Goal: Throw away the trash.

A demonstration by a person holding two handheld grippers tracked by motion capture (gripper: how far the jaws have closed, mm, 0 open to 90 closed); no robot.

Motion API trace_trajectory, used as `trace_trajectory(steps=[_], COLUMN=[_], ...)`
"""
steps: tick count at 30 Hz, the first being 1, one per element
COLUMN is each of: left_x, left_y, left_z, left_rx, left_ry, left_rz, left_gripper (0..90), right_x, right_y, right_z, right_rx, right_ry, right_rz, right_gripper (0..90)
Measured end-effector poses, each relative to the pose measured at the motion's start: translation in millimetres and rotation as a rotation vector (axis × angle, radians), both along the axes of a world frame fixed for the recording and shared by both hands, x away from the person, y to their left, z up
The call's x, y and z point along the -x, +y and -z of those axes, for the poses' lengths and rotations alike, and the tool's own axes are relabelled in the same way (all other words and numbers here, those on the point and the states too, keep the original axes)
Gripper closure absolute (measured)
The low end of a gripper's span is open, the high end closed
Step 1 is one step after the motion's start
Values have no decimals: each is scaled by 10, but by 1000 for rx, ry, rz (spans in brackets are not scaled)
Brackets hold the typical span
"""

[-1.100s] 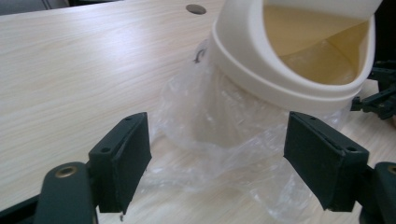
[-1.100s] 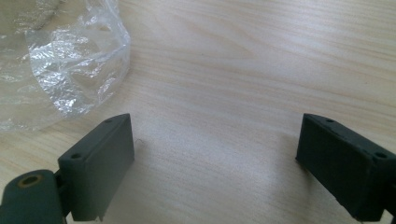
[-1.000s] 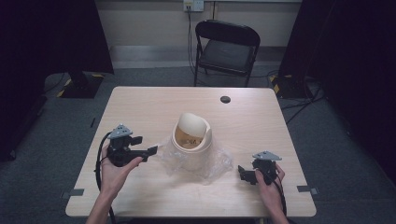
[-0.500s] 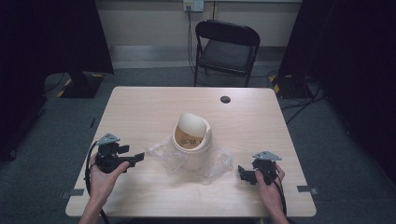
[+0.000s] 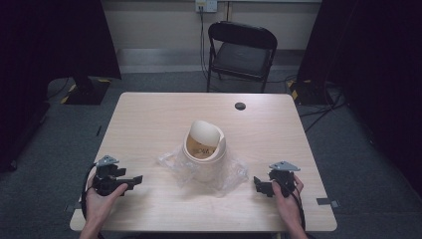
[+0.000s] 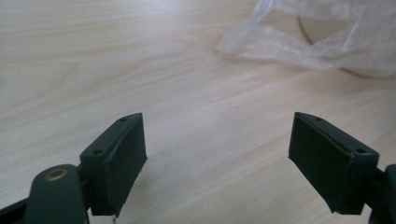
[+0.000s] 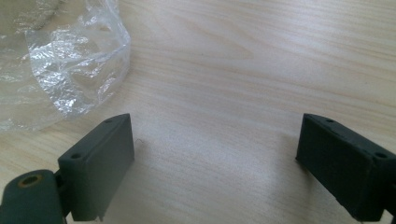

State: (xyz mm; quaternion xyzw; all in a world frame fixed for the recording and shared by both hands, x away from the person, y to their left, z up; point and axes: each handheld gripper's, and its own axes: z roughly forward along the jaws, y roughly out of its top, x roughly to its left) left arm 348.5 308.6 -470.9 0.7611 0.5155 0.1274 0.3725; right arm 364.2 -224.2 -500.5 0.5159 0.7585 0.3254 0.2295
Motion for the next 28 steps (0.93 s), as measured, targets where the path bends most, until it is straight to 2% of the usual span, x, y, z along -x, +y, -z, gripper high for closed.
trace_trajectory(steps=[1, 7, 9, 12, 15, 18, 22, 28], left_x=[11, 34, 39, 51, 51, 54, 42, 17], left_y=[0, 39, 29, -22, -112, -152, -156, -151], left_z=[35, 185, 206, 223, 252, 284, 321, 325], left_rx=[-30, -31, -67, -98, -170, -176, -163, -168], left_ry=[-2, 7, -6, -26, -50, -71, -87, -81], left_rz=[-6, -29, -31, -41, -44, -63, -76, -75], left_gripper=[190, 196, 204, 202, 172, 86, 46, 6], right_x=[1, 0, 0, 0, 0, 0, 0, 1], right_y=[0, 0, 0, 0, 0, 0, 0, 0], right_z=[0, 0, 0, 0, 0, 0, 0, 0], right_rx=[0, 0, 0, 0, 0, 0, 0, 0], right_ry=[1, 0, 0, 0, 0, 0, 0, 1], right_rz=[1, 0, 0, 0, 0, 0, 0, 0], right_gripper=[102, 101, 102, 101, 101, 101, 101, 101])
